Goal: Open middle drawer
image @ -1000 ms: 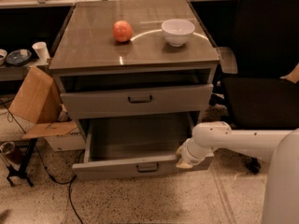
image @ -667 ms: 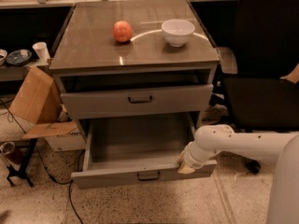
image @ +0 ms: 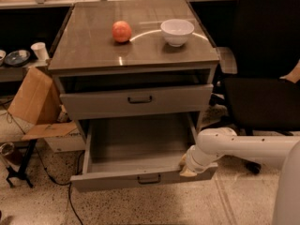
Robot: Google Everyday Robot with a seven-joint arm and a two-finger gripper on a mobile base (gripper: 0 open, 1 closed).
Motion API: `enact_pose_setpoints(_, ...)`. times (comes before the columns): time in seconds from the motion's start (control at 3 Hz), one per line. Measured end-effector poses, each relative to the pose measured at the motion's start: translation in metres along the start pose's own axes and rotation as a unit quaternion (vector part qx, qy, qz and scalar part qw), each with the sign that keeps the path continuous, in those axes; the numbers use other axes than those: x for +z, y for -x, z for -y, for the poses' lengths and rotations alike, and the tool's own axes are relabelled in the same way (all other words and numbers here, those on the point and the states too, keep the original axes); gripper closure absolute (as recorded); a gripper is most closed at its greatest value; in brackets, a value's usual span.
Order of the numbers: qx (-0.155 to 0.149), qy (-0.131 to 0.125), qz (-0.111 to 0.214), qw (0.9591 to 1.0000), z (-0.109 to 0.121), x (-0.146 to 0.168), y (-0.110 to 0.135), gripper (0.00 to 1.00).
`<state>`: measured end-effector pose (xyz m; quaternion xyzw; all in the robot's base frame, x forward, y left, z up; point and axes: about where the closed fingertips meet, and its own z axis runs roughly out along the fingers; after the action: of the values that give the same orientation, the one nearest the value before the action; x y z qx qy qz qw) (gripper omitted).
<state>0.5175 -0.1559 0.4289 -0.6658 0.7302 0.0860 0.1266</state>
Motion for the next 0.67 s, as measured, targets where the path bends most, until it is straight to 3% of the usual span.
enact_pose_setpoints(0.67, 0.0, 0.01, -0.002, 1.0, -0.0137, -0.0042, -0.0024, 0.33)
